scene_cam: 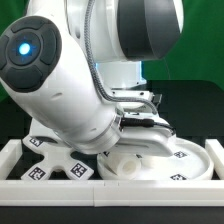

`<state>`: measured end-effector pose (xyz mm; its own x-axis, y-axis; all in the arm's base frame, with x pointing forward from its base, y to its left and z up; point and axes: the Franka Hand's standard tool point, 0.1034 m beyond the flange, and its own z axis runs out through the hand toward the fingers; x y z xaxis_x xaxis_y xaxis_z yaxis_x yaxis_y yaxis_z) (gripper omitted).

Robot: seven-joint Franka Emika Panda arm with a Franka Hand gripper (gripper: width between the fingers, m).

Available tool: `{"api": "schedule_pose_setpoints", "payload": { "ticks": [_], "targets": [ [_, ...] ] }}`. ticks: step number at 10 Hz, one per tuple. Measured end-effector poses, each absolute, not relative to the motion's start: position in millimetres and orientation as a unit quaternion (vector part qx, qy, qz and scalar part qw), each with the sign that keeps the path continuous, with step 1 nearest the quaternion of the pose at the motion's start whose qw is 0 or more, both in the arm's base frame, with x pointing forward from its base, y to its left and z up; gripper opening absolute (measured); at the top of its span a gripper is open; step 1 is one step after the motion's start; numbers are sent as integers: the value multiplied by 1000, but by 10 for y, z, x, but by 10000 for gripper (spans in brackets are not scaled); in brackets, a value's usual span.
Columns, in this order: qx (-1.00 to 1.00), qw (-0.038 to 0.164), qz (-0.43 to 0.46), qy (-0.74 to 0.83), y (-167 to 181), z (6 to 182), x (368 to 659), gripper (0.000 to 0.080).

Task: Assemble round table

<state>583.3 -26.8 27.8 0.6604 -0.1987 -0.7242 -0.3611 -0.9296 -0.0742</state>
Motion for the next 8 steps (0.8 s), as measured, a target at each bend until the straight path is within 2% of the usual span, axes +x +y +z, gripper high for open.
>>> {"api": "schedule_pose_setpoints", "payload": {
  "ticks": [7, 8],
  "targets": [
    [-912, 110, 367, 147, -259, 199, 5864, 649],
    [-912, 110, 367, 148, -260, 196, 5862, 553]
  ]
}}
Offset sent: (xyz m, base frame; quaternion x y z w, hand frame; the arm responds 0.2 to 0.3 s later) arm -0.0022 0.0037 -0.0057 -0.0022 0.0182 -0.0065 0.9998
